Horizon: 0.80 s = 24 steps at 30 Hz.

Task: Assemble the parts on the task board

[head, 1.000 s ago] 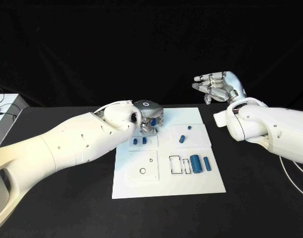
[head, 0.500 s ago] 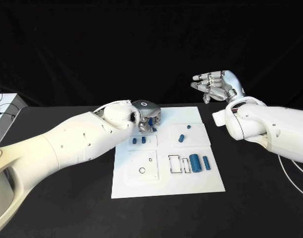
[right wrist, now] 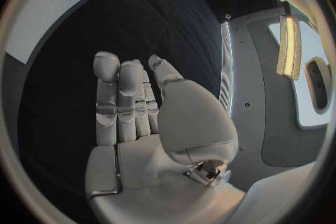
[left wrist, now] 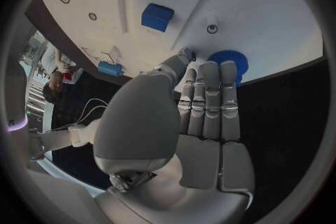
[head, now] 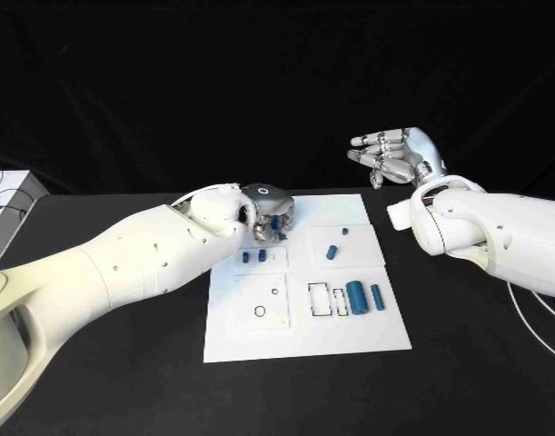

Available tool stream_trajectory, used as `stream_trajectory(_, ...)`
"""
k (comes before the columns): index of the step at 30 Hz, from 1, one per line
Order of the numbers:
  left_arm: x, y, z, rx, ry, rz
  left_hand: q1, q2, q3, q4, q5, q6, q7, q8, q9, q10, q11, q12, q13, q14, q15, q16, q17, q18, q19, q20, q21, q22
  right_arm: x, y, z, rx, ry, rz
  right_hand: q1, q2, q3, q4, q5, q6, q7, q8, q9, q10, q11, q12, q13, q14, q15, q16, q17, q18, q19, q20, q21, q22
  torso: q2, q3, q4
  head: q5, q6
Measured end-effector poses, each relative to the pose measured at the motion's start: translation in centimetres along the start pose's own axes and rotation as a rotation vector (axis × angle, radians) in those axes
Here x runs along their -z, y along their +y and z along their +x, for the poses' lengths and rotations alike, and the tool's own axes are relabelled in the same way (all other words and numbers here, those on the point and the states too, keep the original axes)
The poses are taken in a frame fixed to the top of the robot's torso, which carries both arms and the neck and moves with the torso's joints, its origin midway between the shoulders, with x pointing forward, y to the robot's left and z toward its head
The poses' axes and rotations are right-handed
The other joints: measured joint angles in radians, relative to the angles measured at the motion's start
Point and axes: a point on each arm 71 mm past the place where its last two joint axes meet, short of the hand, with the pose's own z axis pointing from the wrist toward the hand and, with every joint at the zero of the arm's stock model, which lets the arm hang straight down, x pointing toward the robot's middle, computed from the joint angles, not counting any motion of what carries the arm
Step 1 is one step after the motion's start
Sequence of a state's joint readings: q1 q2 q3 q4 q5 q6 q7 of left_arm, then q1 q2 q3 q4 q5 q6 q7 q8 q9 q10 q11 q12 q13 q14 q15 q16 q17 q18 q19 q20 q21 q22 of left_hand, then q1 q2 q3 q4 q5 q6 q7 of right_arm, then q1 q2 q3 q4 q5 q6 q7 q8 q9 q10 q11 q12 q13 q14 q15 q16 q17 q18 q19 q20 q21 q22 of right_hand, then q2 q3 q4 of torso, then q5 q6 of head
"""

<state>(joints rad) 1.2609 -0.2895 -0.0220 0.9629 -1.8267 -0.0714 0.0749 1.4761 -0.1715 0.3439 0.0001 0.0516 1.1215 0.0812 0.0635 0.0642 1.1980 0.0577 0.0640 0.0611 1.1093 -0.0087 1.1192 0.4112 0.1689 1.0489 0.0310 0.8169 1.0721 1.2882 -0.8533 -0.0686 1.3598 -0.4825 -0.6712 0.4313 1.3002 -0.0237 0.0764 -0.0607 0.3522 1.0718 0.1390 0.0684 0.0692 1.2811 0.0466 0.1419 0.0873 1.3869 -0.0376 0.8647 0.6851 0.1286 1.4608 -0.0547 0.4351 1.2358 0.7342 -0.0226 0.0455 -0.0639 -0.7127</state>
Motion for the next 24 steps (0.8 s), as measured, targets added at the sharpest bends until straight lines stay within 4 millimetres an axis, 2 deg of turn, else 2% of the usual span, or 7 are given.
stream_trajectory(21,-0.24,-0.35,0.67,0.014,0.017,0.017,-0.004,0.004,0.042,-0.009,0.0,0.021,0.001,0.0,0.0,-0.012,0.003,0.0,0.0,-0.004,0.004,0.027,-0.029,0.0,0.004,-0.004,0.0,0.029,-0.03,0.09,0.2,-0.005,0.008,-0.002,0.0,0.0,0.0,0.0,0.0,0.0,0.0,0.0,0.0,0.0,0.0,0.0,0.0,0.0,0.0,0.0,-0.003,0.003,-0.002,0.002,0.0,0.003,0.0,0.0014,0.0007,-0.007,-0.006)
stream_trajectory(24,-0.27,-0.38,0.73,0.015,0.022,0.018,-0.008,0.008,0.046,-0.008,0.0,0.022,0.002,0.0,0.0,-0.006,0.009,0.0,0.0,-0.007,0.007,0.027,-0.031,0.0,0.004,-0.004,0.0,0.032,-0.03,0.1,0.21,-0.006,0.009,-0.002,0.0,0.0,0.0,0.0,0.0,0.0,0.0,0.0,0.0,0.0,0.0,0.0,-0.001,0.0,0.0,0.004,-0.005,0.003,-0.002,0.002,0.0,0.007,0.0,0.0014,0.0007,-0.008,-0.007)
